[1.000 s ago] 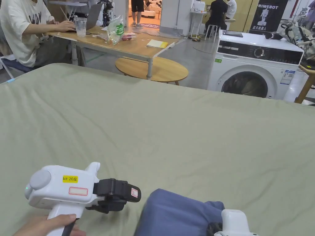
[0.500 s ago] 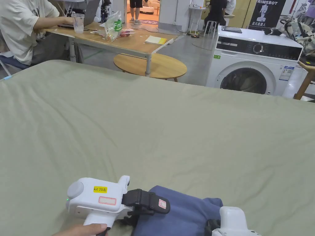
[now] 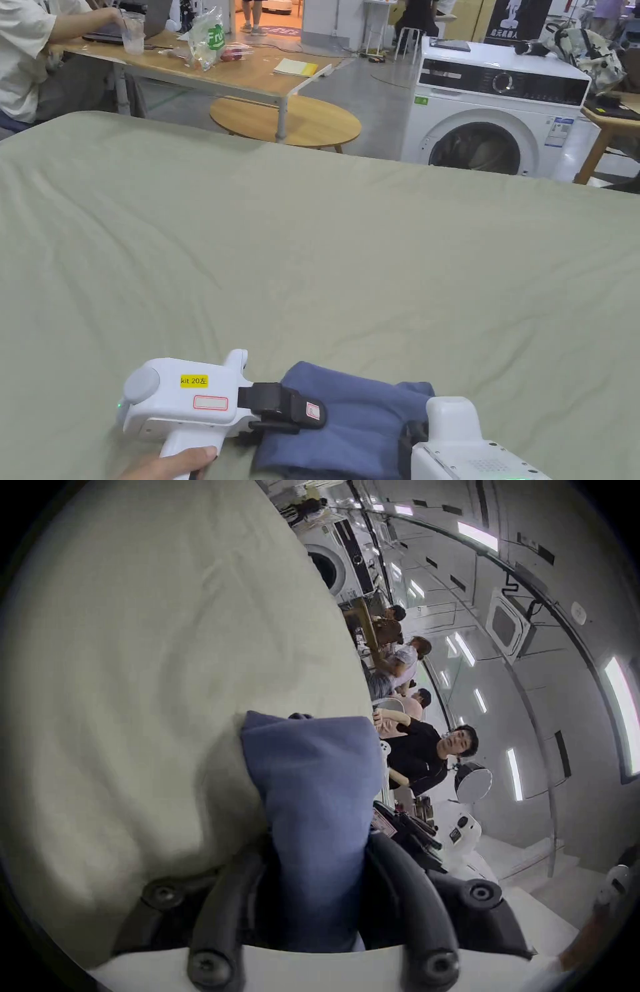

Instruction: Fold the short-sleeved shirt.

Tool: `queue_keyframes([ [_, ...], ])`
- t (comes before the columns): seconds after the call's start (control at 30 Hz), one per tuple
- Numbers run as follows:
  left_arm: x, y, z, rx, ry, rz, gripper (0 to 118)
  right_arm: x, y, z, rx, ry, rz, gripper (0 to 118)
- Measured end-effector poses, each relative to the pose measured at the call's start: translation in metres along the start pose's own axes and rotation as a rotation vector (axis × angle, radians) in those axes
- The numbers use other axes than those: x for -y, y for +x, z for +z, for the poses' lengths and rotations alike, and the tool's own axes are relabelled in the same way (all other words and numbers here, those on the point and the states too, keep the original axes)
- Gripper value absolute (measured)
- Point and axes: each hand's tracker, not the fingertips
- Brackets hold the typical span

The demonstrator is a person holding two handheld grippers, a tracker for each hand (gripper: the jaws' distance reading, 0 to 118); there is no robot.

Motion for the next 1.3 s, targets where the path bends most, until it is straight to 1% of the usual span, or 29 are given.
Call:
queue_keyframes([
  [0.07,-0.001,0.005,0.003,0.005,0.004,0.003,21,-0.009,0.002,0.009,-0.005,0.086,0.002,0],
  [0.13,-0.002,0.014,0.005,-0.001,0.008,0.0,21,-0.024,0.004,0.019,0.047,0.182,0.019,0],
  [0.27,-0.01,0.03,0.013,-0.003,0.011,-0.013,21,-0.058,0.008,0.03,0.071,0.368,0.004,0],
  [0.3,-0.013,0.034,0.015,-0.002,0.011,-0.018,21,-0.062,0.007,0.032,0.089,0.405,0.008,0],
  [0.37,-0.018,0.046,0.025,-0.02,0.022,-0.03,21,-0.071,0.003,0.033,0.096,0.489,0.004,0],
  [0.5,-0.025,0.062,0.054,-0.046,0.048,-0.073,20,-0.082,-0.008,0.036,0.095,0.574,-0.021,0],
  [0.6,-0.031,0.064,0.082,-0.088,0.078,-0.089,21,-0.091,-0.018,0.038,0.08,0.599,-0.041,0],
  [0.67,-0.032,0.066,0.109,-0.123,0.104,-0.089,21,-0.098,-0.029,0.034,0.062,0.606,-0.041,0],
  [0.8,-0.038,0.068,0.174,-0.206,0.155,-0.1,21,-0.115,-0.063,0.021,-0.009,0.605,-0.04,0],
  [0.9,-0.046,0.063,0.229,-0.267,0.205,-0.076,21,-0.132,-0.101,0.009,-0.086,0.596,-0.043,0],
  [0.97,-0.054,0.059,0.269,-0.324,0.23,-0.076,21,-0.142,-0.13,0.002,-0.132,0.598,-0.024,0],
  [1.03,-0.061,0.052,0.306,-0.352,0.242,-0.046,21,-0.152,-0.157,-0.004,-0.183,0.599,-0.001,0],
  [1.07,-0.069,0.048,0.324,-0.398,0.247,-0.031,21,-0.156,-0.17,-0.007,-0.2,0.597,0.012,0],
  [1.2,-0.088,0.033,0.392,-0.543,0.274,0.009,21,-0.167,-0.213,-0.016,-0.269,0.584,0.057,0],
  [1.3,-0.097,0.019,0.438,-0.593,0.309,0.077,20,-0.172,-0.235,-0.023,-0.298,0.572,0.082,0],
])
